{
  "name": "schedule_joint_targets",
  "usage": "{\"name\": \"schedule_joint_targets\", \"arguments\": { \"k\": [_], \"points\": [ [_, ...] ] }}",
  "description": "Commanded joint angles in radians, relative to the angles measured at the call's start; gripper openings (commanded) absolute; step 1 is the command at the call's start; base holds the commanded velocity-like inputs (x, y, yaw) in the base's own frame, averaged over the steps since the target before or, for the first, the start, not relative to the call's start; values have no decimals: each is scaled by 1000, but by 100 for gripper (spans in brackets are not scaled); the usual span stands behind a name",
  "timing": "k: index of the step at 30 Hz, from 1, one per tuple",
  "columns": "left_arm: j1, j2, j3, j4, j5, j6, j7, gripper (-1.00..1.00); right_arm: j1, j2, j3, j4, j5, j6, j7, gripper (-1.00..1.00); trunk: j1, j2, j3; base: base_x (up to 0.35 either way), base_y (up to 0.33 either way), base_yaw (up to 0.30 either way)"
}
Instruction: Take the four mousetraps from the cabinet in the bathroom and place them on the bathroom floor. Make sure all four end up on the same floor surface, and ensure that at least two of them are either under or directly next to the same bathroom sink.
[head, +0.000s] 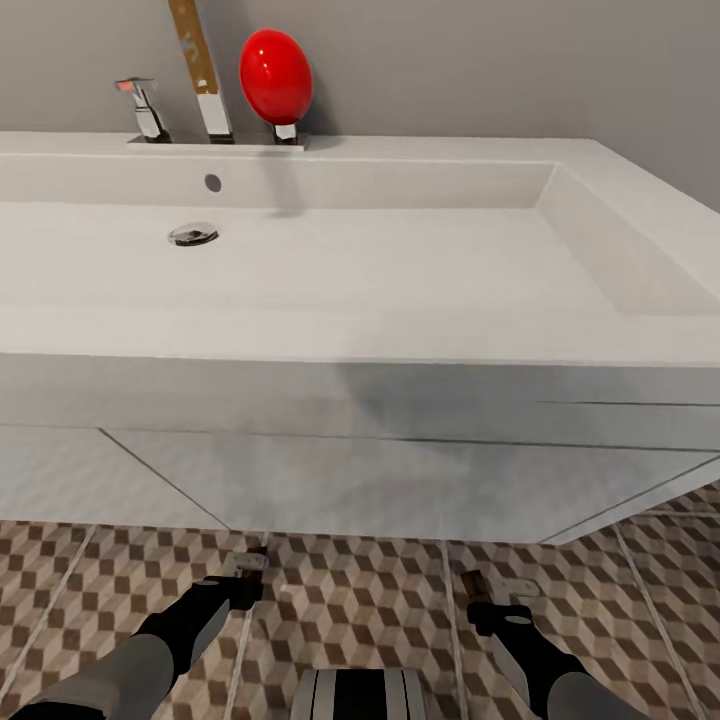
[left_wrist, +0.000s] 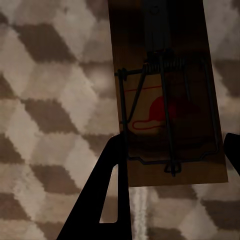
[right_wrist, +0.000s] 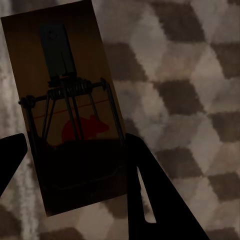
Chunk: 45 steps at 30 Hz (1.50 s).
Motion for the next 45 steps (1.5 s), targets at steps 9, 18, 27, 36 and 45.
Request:
{"name": "schedule_joint_targets", "arguments": {
  "k": [9, 18, 27, 36, 45],
  "points": [
    [0, 0, -8, -2, 6, 6, 5, -100, 0, 0, -5, -2, 2, 6, 0, -100, 0, 0, -1, 3, 0, 0],
    [0, -1, -8, -2, 5, 6, 5, -100, 0, 0, -5, -2, 2, 6, 0, -100, 0, 0, -1, 0, 0, 0],
    [0, -1, -8, -2, 6, 7, 5, -100, 0, 0, -5, -2, 2, 6, 0, -100, 0, 0, -1, 0, 0, 0],
    [0, -1, -8, -2, 5, 7, 5, -100, 0, 0, -5, -2, 2, 6, 0, -100, 0, 0, -1, 0, 0, 0],
    [0, -1, -6, -2, 6, 7, 5, -100, 0, 1, -5, -2, 2, 6, 0, -100, 0, 0, -1, 137, 0, 0]
  ]
}}
